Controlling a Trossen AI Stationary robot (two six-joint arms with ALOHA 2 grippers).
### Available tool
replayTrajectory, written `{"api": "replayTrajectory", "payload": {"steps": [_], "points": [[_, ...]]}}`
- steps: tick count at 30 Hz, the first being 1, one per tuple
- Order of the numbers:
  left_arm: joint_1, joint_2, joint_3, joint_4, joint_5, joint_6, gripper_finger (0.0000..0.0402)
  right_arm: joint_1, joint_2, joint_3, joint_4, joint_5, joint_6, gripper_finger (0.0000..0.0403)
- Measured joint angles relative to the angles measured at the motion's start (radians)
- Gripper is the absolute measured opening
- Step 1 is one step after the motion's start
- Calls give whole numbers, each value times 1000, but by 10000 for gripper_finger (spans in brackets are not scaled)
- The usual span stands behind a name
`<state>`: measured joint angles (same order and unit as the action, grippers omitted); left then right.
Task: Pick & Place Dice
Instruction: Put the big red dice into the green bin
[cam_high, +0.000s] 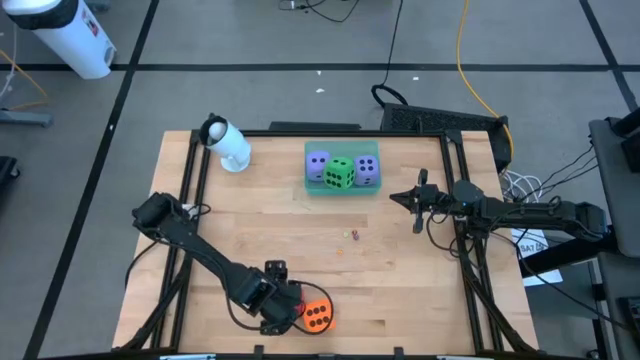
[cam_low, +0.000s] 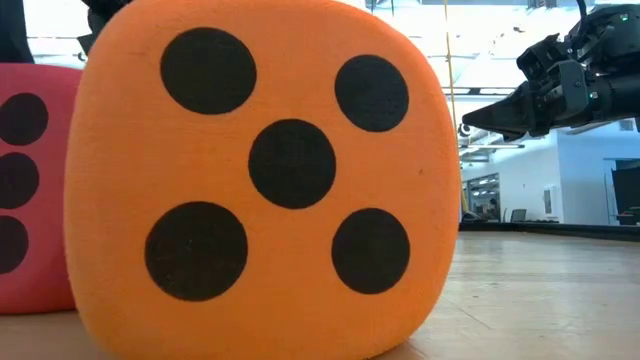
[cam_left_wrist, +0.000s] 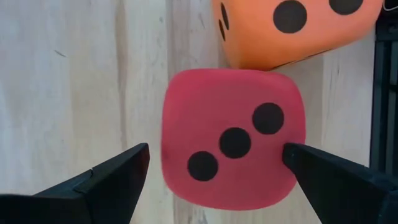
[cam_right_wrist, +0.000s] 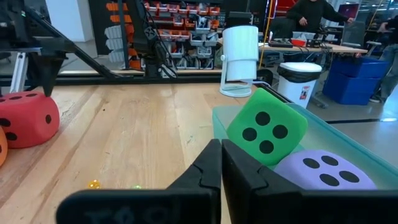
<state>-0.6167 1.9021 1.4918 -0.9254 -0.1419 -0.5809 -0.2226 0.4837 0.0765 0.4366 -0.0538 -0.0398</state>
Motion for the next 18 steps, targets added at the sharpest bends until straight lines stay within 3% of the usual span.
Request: {"api": "replayTrajectory", "payload": {"steps": [18], "points": [[8,-14,36,-21,4,-30,397,0,0,0,0,0,1,4]]}}
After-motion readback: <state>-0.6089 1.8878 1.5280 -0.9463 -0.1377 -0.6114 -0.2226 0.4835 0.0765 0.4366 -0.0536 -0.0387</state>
